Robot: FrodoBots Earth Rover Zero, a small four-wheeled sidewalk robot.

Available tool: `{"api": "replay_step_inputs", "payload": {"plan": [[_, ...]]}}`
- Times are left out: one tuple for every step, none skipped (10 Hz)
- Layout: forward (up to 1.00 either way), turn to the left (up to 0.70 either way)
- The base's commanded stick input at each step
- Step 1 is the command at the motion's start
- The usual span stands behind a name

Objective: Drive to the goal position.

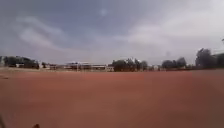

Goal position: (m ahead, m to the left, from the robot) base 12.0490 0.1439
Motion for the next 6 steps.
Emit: {"api": "replay_step_inputs", "payload": {"plan": [[0.70, 0.00], [0.70, 0.00], [0.70, 0.00], [0.70, 0.00], [0.70, 0.00], [0.70, 0.00]]}}
